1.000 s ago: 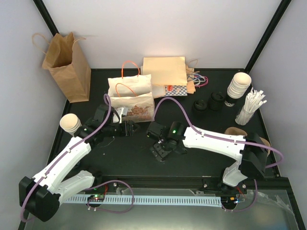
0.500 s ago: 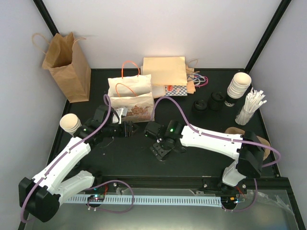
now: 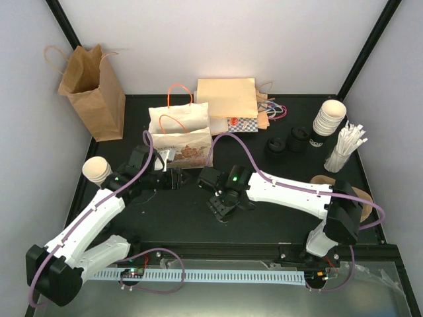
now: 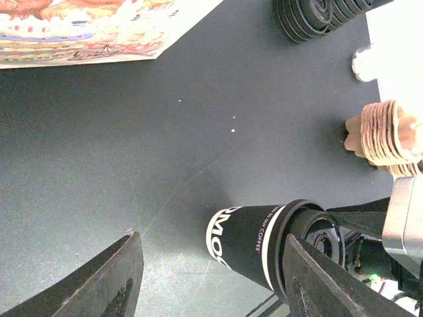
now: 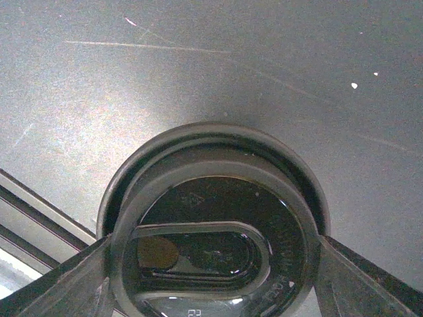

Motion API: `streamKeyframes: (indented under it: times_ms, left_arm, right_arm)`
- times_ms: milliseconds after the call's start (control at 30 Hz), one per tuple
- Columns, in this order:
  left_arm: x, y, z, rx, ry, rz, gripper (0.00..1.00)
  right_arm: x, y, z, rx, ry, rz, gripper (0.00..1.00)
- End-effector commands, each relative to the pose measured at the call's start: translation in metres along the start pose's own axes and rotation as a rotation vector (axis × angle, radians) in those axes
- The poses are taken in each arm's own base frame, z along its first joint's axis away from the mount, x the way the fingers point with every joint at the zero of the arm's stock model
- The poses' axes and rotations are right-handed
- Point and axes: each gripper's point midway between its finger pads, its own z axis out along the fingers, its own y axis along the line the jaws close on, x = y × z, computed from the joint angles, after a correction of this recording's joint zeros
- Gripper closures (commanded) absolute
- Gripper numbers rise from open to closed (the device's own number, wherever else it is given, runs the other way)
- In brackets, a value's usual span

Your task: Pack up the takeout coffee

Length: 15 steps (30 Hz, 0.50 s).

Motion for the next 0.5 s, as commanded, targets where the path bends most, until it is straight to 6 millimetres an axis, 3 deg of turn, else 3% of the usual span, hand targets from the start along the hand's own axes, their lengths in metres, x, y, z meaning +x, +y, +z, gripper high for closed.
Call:
streamKeyframes:
  times_ms: [0,300,467]
  left_arm:
    - [-0.005,-0.002,-0.009,-0.011,-0.028,0.024,0.40]
    - [-0.006,-0.002,-0.011,-0.018,-0.031,0.030,0.40]
    - [-0.015,0.000,-0.025,-0.072,-0.066,0.057,0.40]
  right_arm:
    - [0.002,-0.003,0.002,0.027,0.023,-0.011,0.22]
    - [-0.002,-0.005,-0.008,0.032,0.008,-0.001,0.24]
    - [-0.008,-0.006,-0.020,0.025,-0.029,0.002,0.24]
